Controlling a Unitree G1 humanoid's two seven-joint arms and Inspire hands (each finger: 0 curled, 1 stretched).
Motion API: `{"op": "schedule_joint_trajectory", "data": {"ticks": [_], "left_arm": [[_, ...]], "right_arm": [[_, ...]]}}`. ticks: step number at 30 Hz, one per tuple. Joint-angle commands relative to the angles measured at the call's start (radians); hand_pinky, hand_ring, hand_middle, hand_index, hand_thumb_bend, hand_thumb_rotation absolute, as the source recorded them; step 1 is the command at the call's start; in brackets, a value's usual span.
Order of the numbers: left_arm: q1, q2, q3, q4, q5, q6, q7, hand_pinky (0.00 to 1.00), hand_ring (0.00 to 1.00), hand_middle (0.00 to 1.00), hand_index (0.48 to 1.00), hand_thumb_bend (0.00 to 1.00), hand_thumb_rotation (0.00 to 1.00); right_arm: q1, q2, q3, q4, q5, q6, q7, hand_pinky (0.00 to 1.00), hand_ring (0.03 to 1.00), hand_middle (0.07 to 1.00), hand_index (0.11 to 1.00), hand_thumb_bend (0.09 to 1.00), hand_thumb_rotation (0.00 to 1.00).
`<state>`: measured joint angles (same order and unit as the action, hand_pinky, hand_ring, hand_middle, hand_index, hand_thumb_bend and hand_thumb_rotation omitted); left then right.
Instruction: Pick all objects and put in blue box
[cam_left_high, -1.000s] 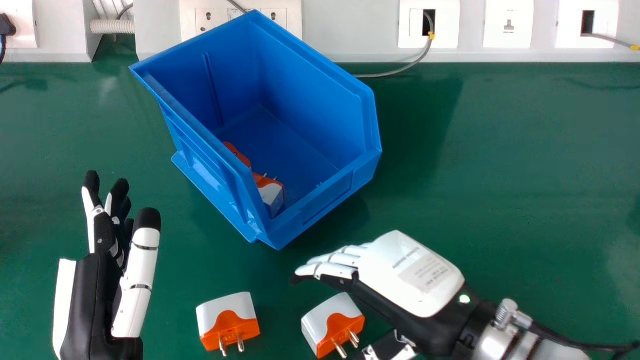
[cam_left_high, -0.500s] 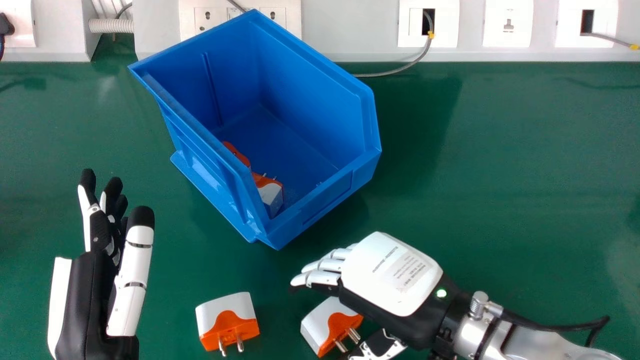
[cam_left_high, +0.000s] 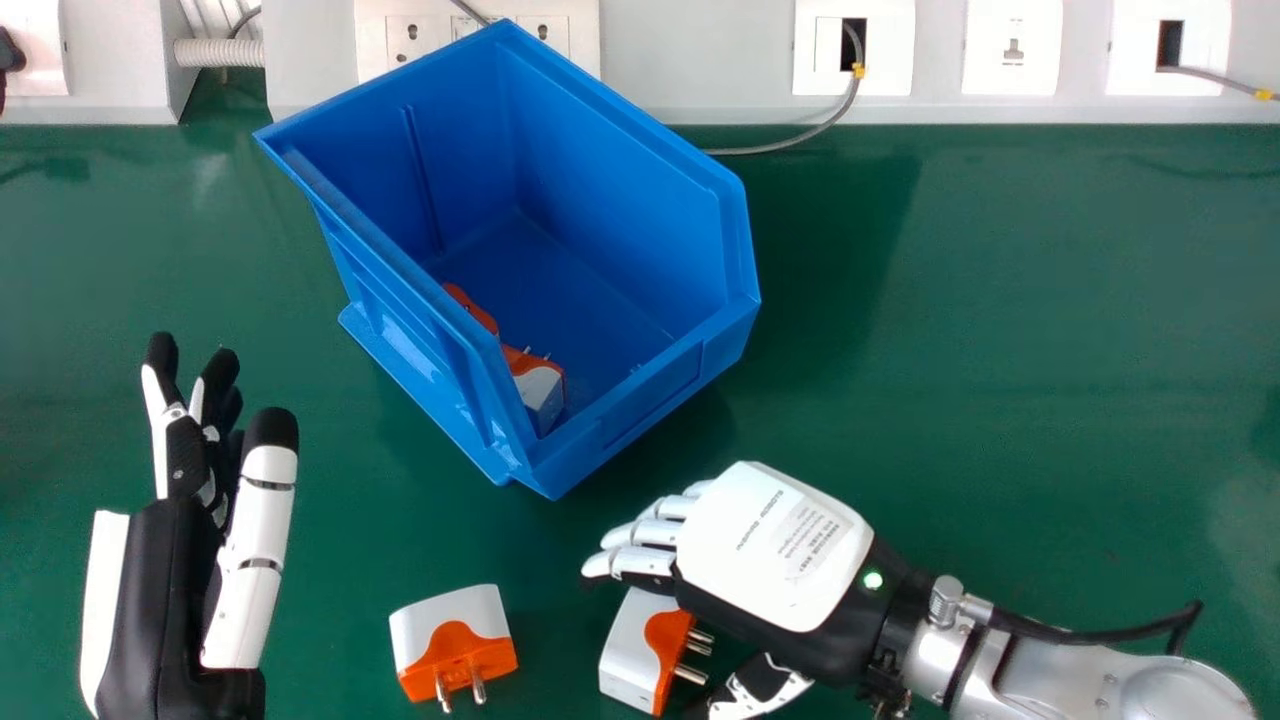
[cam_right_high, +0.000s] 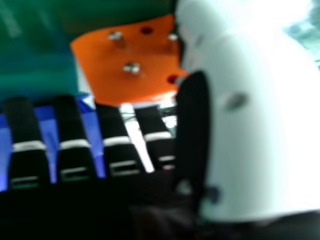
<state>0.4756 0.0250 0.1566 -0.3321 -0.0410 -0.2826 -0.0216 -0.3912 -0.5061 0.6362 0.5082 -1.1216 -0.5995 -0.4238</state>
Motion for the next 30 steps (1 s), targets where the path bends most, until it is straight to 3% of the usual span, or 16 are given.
{"op": "schedule_joint_trajectory", "data": {"ticks": [1,2,4,6,8,10,13,16,19,21,25,28,30], "left_arm": [[-0.001,0.007,0.007,-0.029,-0.009,0.001,-0.004,1.00,1.00,0.99,0.990,0.35,0.81],[-0.001,0.008,0.007,-0.031,-0.010,0.002,-0.005,1.00,1.00,0.99,0.994,0.35,0.81],[0.000,0.007,0.008,-0.035,-0.003,0.005,-0.002,1.00,1.00,0.99,0.994,0.35,0.81],[0.000,0.007,0.009,-0.034,-0.004,0.003,-0.004,1.00,1.00,0.99,0.992,0.35,0.81],[-0.001,0.005,0.009,-0.033,-0.004,0.002,-0.003,1.00,1.00,0.99,0.991,0.35,0.81],[-0.001,0.001,0.007,-0.035,-0.003,0.004,0.000,1.00,1.00,0.99,0.986,0.37,0.80],[0.002,0.000,0.006,-0.036,-0.014,0.005,-0.004,1.00,1.00,0.99,0.990,0.38,0.79],[0.002,0.004,0.007,-0.034,-0.002,0.000,-0.003,1.00,1.00,0.99,0.991,0.38,0.81],[0.000,0.002,0.007,-0.034,-0.010,0.004,-0.005,1.00,1.00,0.99,0.990,0.39,0.82],[-0.002,0.000,0.005,-0.033,-0.008,0.004,-0.002,1.00,1.00,0.99,0.987,0.39,0.81],[-0.003,-0.001,0.004,-0.031,-0.017,0.001,-0.006,1.00,1.00,0.99,0.992,0.36,0.79],[-0.004,0.002,0.006,-0.025,-0.015,-0.010,-0.008,1.00,1.00,0.99,0.988,0.36,0.80],[-0.002,-0.001,0.005,-0.032,-0.015,0.000,-0.005,1.00,1.00,0.99,0.993,0.35,0.80]], "right_arm": [[-0.030,0.008,0.009,0.051,-0.020,0.025,-0.047,0.45,0.526,0.573,0.529,0.494,0.00],[-0.033,0.010,0.011,0.057,-0.011,0.027,-0.045,0.44,0.495,0.541,0.485,0.497,0.00],[-0.029,0.016,0.006,0.045,0.009,0.048,-0.011,0.40,0.464,0.517,0.477,0.501,0.00],[-0.029,0.019,0.005,0.028,0.016,0.075,0.039,0.27,0.346,0.468,0.502,0.508,0.00],[-0.028,0.021,0.000,0.010,0.041,0.085,0.099,0.22,0.281,0.375,0.483,0.492,0.11],[-0.026,0.021,-0.002,0.000,0.058,0.090,0.125,0.21,0.262,0.342,0.477,0.488,0.15],[-0.021,0.026,-0.007,-0.001,0.085,0.093,0.147,0.19,0.243,0.312,0.473,0.489,0.16],[-0.022,0.026,-0.005,0.006,0.092,0.089,0.134,0.17,0.218,0.282,0.472,0.489,0.16],[-0.021,0.024,-0.003,0.003,0.089,0.093,0.132,0.15,0.204,0.266,0.471,0.489,0.16],[-0.025,0.020,0.005,-0.004,0.072,0.104,0.133,0.14,0.197,0.261,0.471,0.489,0.16],[-0.031,0.021,0.014,-0.017,0.067,0.128,0.172,0.16,0.225,0.303,0.473,0.491,0.15],[-0.032,0.024,0.014,-0.029,0.072,0.144,0.215,0.18,0.241,0.339,0.474,0.490,0.15],[-0.035,0.028,0.012,-0.029,0.079,0.149,0.235,0.19,0.263,0.375,0.476,0.489,0.15]]}}
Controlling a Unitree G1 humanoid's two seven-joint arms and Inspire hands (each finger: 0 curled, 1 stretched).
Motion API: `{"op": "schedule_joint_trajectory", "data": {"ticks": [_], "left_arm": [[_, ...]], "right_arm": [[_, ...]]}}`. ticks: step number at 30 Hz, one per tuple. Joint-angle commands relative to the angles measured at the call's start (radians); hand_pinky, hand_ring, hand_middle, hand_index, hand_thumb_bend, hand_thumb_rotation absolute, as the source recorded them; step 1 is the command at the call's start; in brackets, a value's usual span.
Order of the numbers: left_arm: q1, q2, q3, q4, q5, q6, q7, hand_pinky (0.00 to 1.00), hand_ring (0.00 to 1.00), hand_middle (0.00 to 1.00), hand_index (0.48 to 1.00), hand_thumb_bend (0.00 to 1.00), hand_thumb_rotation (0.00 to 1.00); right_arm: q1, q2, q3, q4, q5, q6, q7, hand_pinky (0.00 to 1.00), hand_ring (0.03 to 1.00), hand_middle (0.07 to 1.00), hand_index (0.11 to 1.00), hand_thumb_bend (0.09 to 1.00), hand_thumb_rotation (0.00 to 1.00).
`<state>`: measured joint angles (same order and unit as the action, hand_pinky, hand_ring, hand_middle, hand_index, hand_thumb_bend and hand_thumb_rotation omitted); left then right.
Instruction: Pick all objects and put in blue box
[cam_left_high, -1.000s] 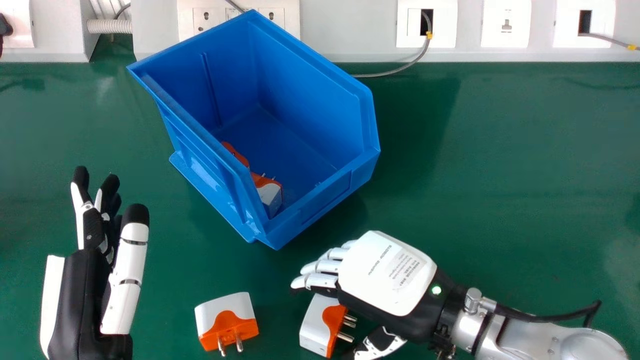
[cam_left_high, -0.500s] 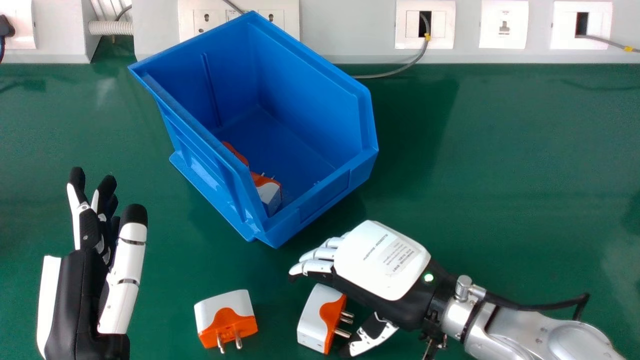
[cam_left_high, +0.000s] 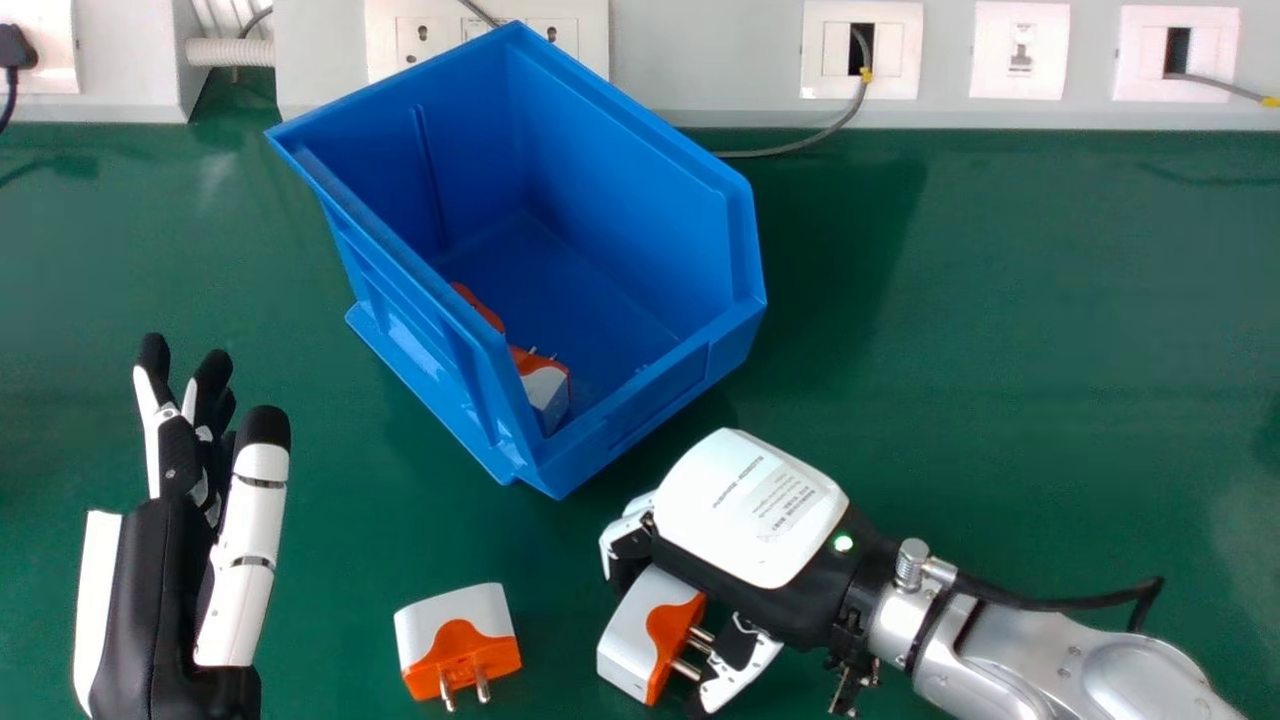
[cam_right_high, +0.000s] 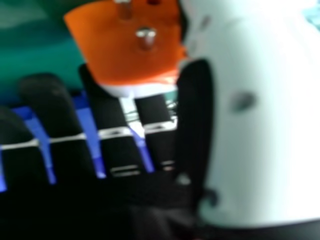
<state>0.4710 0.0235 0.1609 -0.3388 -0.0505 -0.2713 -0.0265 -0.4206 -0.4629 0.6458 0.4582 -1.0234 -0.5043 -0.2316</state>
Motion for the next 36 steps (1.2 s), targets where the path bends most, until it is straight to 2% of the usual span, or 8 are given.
{"op": "schedule_joint_trajectory", "data": {"ticks": [1,6,11,17,21,26,30,36], "left_arm": [[0.003,-0.001,0.000,-0.027,-0.003,-0.010,0.001,1.00,1.00,0.99,0.992,0.35,0.80],[0.001,0.002,0.001,-0.019,0.008,-0.016,0.003,1.00,1.00,0.99,0.992,0.34,0.81],[0.000,0.001,-0.001,-0.016,-0.004,-0.021,-0.002,1.00,1.00,0.99,0.996,0.34,0.81],[-0.001,-0.001,-0.005,-0.020,-0.005,-0.008,-0.003,1.00,1.00,1.00,0.997,0.35,0.80],[-0.005,0.003,-0.004,-0.015,0.009,-0.010,0.002,1.00,1.00,1.00,0.996,0.35,0.81],[-0.008,0.006,-0.002,-0.009,0.016,-0.013,0.004,1.00,1.00,1.00,0.993,0.36,0.83],[-0.014,0.003,-0.003,-0.011,0.005,-0.002,0.004,1.00,1.00,1.00,0.996,0.36,0.83],[-0.017,0.002,0.002,0.000,-0.007,-0.014,-0.002,1.00,1.00,1.00,0.994,0.35,0.82]], "right_arm": [[-0.007,-0.013,0.002,0.020,-0.016,0.055,0.052,0.19,0.270,0.388,0.477,0.489,0.15],[0.013,-0.010,-0.023,0.001,0.031,0.062,0.080,0.21,0.297,0.429,0.480,0.488,0.15],[0.085,-0.036,-0.086,-0.100,0.097,0.071,0.064,0.15,0.215,0.299,0.475,0.483,0.15],[0.208,-0.073,-0.191,-0.302,0.128,0.106,0.031,0.08,0.110,0.161,0.469,0.484,0.15],[0.283,-0.102,-0.282,-0.481,0.147,0.139,0.065,0.07,0.118,0.179,0.469,0.486,0.15],[0.279,-0.098,-0.359,-0.571,0.180,0.135,0.076,0.07,0.116,0.179,0.469,0.486,0.15],[0.210,-0.060,-0.387,-0.588,0.188,0.147,0.081,0.06,0.104,0.165,0.469,0.487,0.15],[0.087,0.029,-0.382,-0.550,0.197,0.186,0.102,0.06,0.098,0.157,0.469,0.483,0.16]]}}
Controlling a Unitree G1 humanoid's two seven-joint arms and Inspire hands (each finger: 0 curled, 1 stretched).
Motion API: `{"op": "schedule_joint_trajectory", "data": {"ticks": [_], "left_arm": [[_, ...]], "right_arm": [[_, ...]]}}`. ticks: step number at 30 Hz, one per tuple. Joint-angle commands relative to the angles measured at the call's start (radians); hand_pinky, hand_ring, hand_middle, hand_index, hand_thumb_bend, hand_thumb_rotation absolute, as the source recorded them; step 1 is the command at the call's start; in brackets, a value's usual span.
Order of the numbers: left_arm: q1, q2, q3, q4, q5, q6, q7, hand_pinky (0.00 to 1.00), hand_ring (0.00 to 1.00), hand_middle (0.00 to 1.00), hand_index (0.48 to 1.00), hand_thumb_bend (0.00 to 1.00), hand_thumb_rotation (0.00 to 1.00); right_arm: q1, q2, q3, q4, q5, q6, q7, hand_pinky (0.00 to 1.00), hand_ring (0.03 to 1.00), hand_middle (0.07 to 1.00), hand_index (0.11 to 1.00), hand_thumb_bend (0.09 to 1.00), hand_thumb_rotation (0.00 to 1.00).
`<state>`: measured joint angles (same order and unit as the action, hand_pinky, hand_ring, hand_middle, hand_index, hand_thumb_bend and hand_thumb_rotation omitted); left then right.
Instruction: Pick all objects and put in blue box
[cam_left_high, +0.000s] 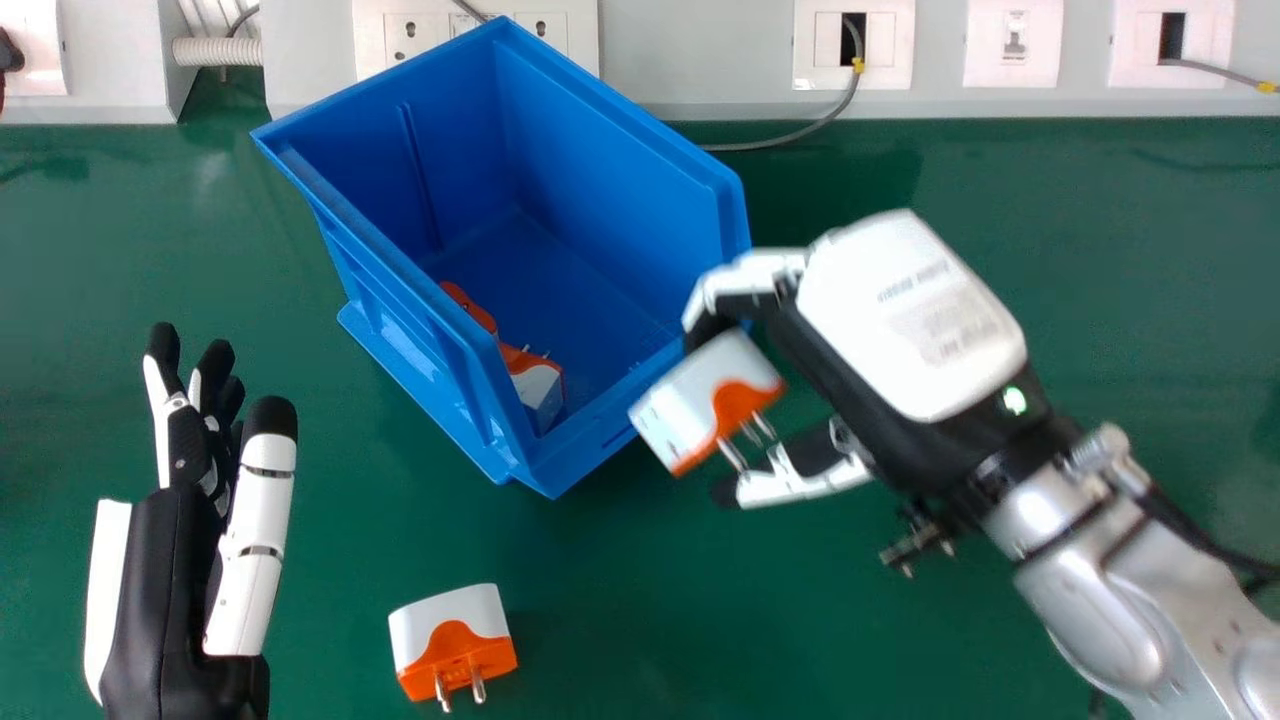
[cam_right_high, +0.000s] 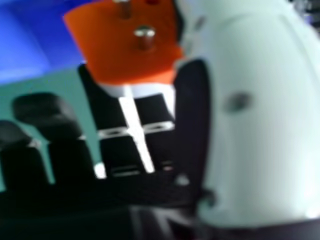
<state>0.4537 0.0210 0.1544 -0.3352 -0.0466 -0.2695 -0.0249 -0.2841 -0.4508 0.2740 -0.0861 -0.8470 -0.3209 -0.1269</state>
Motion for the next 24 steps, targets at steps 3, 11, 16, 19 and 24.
{"op": "schedule_joint_trajectory", "data": {"ticks": [3,11,16,19,24], "left_arm": [[0.005,0.004,0.009,-0.006,0.006,-0.013,0.006,1.00,1.00,0.99,0.987,0.35,0.83],[0.023,-0.001,0.005,-0.016,0.007,-0.021,0.002,1.00,1.00,0.99,0.983,0.37,0.82],[0.041,-0.006,0.003,-0.026,-0.003,-0.023,0.000,1.00,1.00,0.99,0.989,0.35,0.83],[0.052,-0.008,-0.001,-0.031,-0.001,-0.029,-0.001,1.00,1.00,0.99,0.992,0.35,0.83],[0.069,-0.018,-0.011,-0.048,0.008,-0.022,0.008,1.00,1.00,1.00,0.999,0.36,0.84]], "right_arm": [[-0.133,0.054,0.006,0.052,0.009,0.010,-0.005,0.06,0.098,0.152,0.469,0.481,0.16],[-0.404,0.167,0.077,0.291,-0.049,0.065,-0.019,0.06,0.106,0.171,0.469,0.486,0.15],[-0.593,0.237,0.137,0.554,-0.073,0.088,-0.059,0.09,0.154,0.226,0.470,0.487,0.14],[-0.698,0.280,0.181,0.718,-0.090,0.118,-0.072,0.15,0.228,0.313,0.475,0.488,0.14],[-0.834,0.358,0.256,0.980,-0.105,0.143,-0.127,0.20,0.297,0.424,0.486,0.506,0.08]]}}
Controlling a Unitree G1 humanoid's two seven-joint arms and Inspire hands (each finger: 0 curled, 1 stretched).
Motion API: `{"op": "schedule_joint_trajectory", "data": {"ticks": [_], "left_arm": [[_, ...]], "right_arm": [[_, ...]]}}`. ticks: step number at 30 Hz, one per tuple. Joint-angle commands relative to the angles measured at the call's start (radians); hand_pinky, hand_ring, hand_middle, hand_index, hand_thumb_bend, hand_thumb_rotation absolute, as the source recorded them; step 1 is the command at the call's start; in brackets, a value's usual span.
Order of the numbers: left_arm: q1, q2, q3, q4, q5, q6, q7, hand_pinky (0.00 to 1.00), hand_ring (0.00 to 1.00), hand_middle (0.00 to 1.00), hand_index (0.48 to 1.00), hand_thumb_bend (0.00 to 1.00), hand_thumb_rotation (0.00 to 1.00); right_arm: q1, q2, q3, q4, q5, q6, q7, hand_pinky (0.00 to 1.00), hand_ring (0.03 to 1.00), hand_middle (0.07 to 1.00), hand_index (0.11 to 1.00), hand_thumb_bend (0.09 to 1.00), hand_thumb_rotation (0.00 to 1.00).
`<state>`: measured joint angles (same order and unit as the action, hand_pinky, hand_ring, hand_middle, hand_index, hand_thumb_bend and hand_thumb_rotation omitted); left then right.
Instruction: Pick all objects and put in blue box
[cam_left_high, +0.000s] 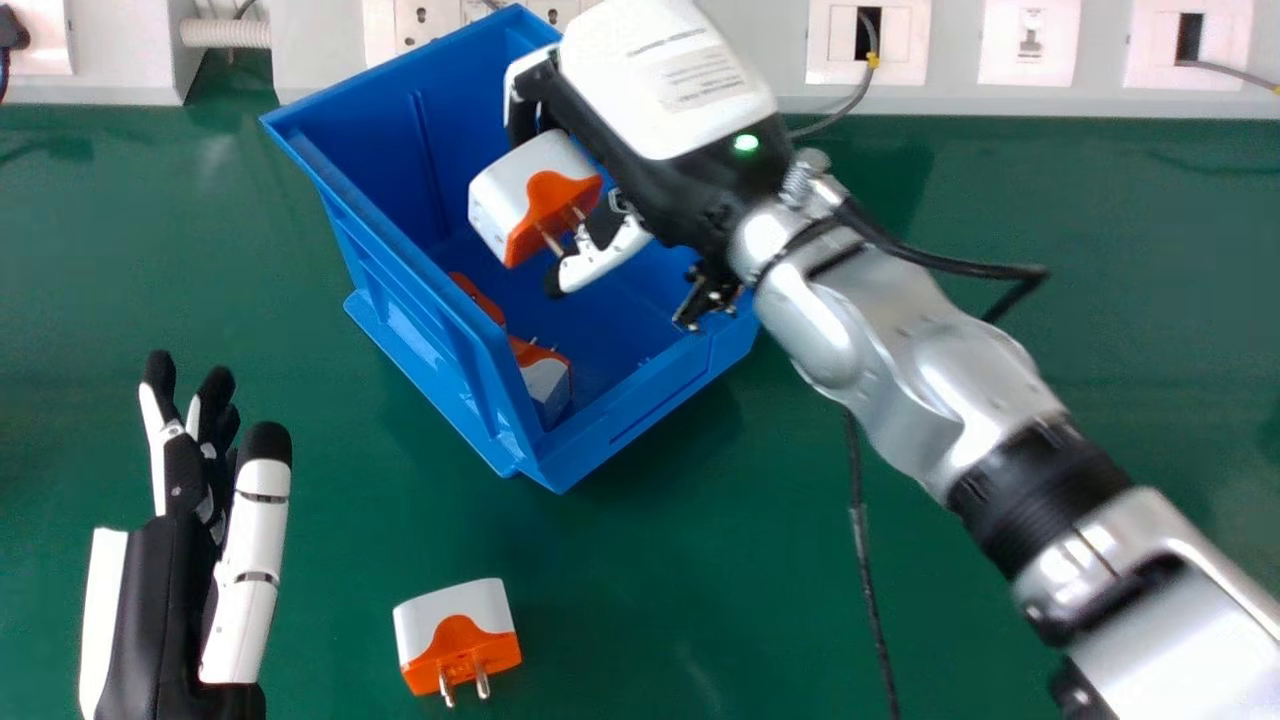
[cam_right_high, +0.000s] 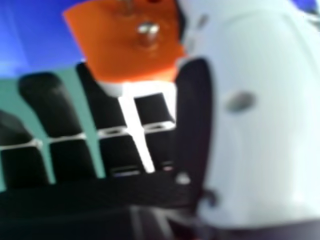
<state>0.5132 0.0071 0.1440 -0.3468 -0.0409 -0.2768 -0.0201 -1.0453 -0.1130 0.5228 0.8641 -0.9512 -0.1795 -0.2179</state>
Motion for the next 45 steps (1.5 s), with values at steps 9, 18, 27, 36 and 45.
{"op": "schedule_joint_trajectory", "data": {"ticks": [9,18,27,36,45], "left_arm": [[0.029,-0.014,-0.007,-0.042,0.022,-0.025,0.017,1.00,1.00,0.99,1.000,0.34,0.86],[0.029,-0.025,-0.008,-0.037,0.041,-0.030,0.032,1.00,1.00,0.98,0.982,0.29,0.86],[0.017,-0.021,-0.005,-0.023,0.052,-0.038,0.035,1.00,1.00,0.99,0.986,0.33,0.88],[0.003,-0.022,-0.005,-0.021,0.061,-0.026,0.046,1.00,1.00,0.98,0.983,0.32,0.88],[-0.013,-0.016,0.003,-0.009,0.038,-0.030,0.034,1.00,1.00,0.99,0.984,0.31,0.88]], "right_arm": [[-0.150,0.095,0.067,0.222,0.021,0.069,-0.036,0.17,0.324,0.448,0.538,0.509,0.00],[-0.122,0.118,0.093,0.225,0.048,0.116,-0.051,0.36,0.457,0.486,0.509,0.515,0.01],[-0.103,0.083,0.147,0.142,0.026,0.170,0.008,0.85,0.974,0.989,0.981,0.610,0.48],[-0.059,0.029,0.166,0.057,0.017,0.179,0.000,0.93,1.000,1.000,1.000,0.572,0.54],[0.084,-0.087,0.133,-0.214,0.016,0.192,-0.004,0.90,1.000,1.000,1.000,0.512,0.53]]}}
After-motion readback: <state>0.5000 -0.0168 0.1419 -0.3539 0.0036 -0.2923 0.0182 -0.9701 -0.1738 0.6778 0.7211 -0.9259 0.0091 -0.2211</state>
